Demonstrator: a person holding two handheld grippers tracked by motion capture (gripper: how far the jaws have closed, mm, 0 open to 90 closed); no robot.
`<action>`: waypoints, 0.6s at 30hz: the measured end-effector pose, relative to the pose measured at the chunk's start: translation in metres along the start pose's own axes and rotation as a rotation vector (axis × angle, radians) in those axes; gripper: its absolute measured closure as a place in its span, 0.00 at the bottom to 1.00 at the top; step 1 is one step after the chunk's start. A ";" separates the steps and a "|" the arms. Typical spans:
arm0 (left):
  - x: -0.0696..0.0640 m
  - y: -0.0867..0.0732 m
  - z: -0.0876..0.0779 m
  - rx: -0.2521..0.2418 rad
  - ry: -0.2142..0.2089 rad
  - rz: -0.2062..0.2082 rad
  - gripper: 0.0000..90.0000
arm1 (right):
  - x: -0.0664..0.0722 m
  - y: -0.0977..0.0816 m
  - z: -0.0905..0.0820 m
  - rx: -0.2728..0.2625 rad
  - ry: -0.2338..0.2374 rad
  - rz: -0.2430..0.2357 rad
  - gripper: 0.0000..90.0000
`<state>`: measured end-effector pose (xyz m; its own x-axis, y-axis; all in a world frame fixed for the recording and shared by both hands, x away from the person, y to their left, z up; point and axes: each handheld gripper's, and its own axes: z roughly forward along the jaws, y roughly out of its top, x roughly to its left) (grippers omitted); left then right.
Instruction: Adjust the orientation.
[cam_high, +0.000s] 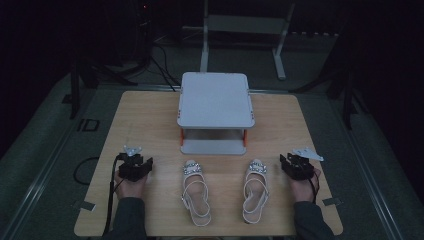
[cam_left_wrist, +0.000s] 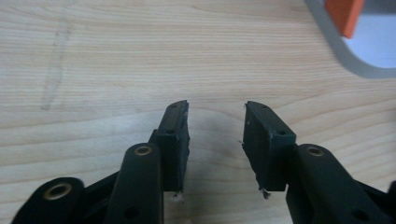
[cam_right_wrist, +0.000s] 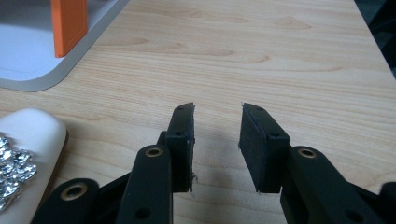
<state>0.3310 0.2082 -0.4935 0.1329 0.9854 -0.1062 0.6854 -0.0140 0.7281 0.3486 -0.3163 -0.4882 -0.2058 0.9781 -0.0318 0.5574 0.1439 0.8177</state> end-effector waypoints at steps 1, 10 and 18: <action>0.000 0.000 0.000 0.000 0.000 0.000 0.66 | 0.000 0.000 0.000 0.000 0.000 0.000 0.73; -0.004 0.003 -0.012 -0.014 -0.054 -0.001 0.71 | 0.002 0.000 0.004 0.036 0.003 -0.016 0.65; -0.022 0.006 -0.029 -0.036 -0.084 0.049 0.65 | 0.005 0.000 0.005 0.039 -0.007 -0.035 0.62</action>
<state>0.3112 0.1909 -0.4672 0.2263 0.9660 -0.1249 0.6508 -0.0546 0.7573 0.3520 -0.3109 -0.4917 -0.2203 0.9734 -0.0636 0.5808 0.1832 0.7932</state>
